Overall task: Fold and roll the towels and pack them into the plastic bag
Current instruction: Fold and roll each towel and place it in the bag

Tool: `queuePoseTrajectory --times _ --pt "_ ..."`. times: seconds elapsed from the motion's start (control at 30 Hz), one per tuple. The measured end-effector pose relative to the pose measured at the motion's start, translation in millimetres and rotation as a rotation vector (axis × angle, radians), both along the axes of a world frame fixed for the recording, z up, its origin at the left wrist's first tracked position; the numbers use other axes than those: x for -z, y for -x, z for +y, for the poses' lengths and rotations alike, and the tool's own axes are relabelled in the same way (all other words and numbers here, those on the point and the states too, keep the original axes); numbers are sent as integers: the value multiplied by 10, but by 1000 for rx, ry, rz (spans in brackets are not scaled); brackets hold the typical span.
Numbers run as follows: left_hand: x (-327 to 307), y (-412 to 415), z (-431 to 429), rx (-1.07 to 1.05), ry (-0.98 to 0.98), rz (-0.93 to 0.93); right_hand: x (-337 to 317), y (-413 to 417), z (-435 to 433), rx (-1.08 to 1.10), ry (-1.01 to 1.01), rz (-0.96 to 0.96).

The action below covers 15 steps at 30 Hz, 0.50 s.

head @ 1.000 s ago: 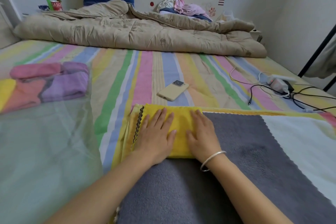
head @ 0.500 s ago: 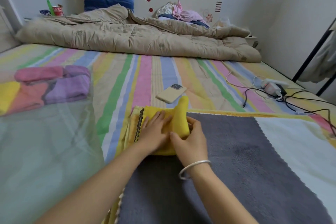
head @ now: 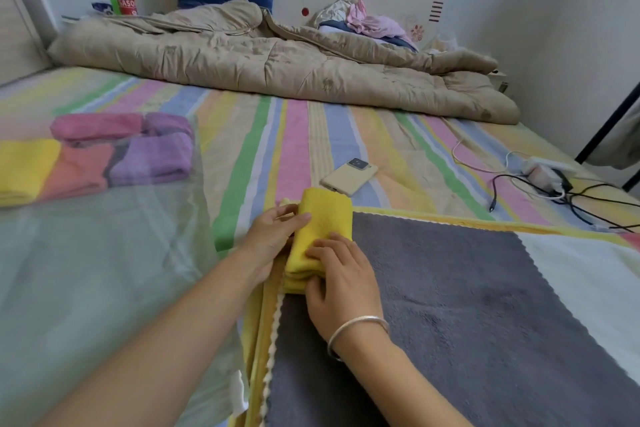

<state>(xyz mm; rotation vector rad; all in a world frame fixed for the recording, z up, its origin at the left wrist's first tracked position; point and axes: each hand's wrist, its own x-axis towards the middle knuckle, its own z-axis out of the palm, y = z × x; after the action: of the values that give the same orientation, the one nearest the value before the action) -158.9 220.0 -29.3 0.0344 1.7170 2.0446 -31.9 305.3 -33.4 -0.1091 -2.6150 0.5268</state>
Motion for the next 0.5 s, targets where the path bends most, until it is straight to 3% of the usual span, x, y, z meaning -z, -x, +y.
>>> queuePoseTrajectory --times 0.1,0.2,0.27,0.4,0.5 --pt "-24 32 -12 48 56 60 -34 -69 58 -42 70 14" --pt "7 72 -43 94 126 84 -247 -36 83 7 543 3" --pt "26 122 -60 107 139 64 -300 139 219 190 773 29" --pt "53 171 -82 138 162 30 -306 411 402 400 1136 -395" --pt "79 147 -84 135 227 3 -334 441 345 392 1291 -537"
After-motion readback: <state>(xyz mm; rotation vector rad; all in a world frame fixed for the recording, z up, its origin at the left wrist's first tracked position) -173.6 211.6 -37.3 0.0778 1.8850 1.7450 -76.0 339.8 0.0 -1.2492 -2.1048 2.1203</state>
